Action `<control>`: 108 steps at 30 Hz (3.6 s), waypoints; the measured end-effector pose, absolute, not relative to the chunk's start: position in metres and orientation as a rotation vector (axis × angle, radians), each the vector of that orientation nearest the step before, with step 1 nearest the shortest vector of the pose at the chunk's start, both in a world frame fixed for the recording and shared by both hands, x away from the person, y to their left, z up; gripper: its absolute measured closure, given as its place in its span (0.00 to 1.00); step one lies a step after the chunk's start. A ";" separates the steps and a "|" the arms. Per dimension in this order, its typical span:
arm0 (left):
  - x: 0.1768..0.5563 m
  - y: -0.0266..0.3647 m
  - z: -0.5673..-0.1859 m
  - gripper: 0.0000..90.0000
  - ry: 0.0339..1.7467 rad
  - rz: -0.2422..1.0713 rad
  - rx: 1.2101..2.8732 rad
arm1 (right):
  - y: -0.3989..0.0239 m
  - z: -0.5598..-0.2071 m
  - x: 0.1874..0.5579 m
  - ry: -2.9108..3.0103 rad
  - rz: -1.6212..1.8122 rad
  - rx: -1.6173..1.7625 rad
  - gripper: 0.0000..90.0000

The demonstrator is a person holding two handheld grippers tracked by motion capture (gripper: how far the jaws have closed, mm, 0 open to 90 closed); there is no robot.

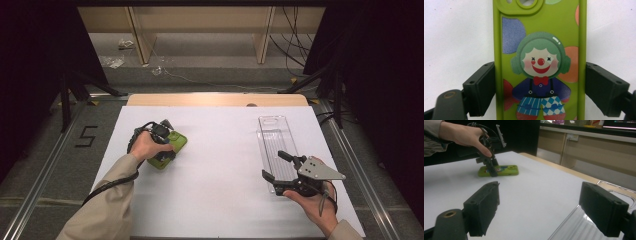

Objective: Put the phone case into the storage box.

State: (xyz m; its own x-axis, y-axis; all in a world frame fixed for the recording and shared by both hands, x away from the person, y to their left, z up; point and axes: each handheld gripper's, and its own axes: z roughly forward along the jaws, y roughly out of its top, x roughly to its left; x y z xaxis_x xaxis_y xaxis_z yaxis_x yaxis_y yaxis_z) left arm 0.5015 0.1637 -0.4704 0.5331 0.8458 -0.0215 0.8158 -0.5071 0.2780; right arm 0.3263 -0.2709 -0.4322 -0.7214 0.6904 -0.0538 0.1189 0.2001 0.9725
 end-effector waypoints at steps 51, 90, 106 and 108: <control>0.437 0.183 -0.448 0.18 1.166 0.375 2.001 | -0.268 -0.430 0.328 1.979 1.531 0.766 0.20; 0.390 0.167 -0.445 0.18 1.032 0.445 1.929 | -0.242 -0.422 0.335 1.993 1.528 0.760 0.20; 0.381 0.158 -0.445 0.18 1.000 0.449 1.931 | -0.225 -0.417 0.341 2.018 1.525 0.737 0.20; 0.381 0.157 -0.445 0.18 0.998 0.450 1.932 | -0.224 -0.417 0.342 2.022 1.522 0.739 0.20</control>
State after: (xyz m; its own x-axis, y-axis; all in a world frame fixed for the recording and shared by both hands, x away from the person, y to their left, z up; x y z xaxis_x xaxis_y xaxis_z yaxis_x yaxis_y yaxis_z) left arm 0.3808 0.1567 -0.4455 0.6099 0.7889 -0.0747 0.4659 -0.2807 0.8391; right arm 0.3419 -0.2235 -0.4168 -0.7280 0.6822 -0.0675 0.1237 0.2276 0.9659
